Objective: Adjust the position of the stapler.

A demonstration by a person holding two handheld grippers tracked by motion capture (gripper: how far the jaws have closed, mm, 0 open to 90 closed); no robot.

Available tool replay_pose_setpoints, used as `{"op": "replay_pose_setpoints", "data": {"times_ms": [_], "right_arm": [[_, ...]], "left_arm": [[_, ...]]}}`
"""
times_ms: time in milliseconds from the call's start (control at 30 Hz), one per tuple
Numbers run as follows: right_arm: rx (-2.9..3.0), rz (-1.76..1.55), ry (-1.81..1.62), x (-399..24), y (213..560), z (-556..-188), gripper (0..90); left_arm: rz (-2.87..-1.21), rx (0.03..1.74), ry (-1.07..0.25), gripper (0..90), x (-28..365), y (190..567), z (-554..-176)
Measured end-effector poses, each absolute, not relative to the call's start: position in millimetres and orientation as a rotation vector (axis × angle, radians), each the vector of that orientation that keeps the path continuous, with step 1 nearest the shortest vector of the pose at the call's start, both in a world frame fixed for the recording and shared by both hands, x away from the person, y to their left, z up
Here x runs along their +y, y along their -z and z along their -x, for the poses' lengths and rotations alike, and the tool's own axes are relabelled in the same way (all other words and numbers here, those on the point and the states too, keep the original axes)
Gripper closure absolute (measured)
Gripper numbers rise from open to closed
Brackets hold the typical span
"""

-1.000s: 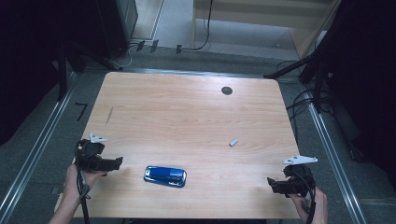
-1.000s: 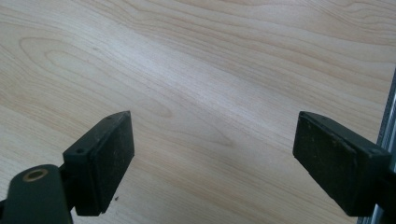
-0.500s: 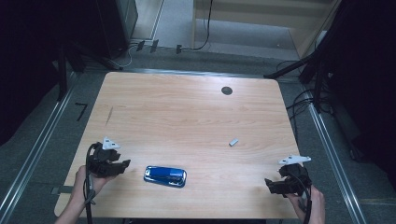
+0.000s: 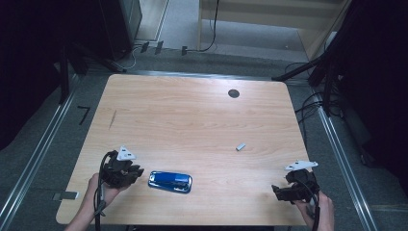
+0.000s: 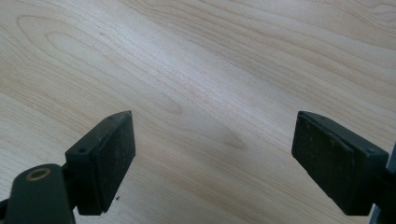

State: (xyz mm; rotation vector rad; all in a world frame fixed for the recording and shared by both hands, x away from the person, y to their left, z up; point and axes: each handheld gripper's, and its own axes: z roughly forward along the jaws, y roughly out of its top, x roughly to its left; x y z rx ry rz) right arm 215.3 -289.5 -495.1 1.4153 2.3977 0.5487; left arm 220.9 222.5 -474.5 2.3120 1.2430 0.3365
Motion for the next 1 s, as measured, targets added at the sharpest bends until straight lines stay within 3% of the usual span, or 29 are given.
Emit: {"op": "replay_pose_setpoints", "data": {"times_ms": [1000], "right_arm": [[2.413,-1.394,-0.534,-286,498,-216,14.0]], "left_arm": [[-2.385,1.171,-0.231,85.7,195,485,-218]]}}
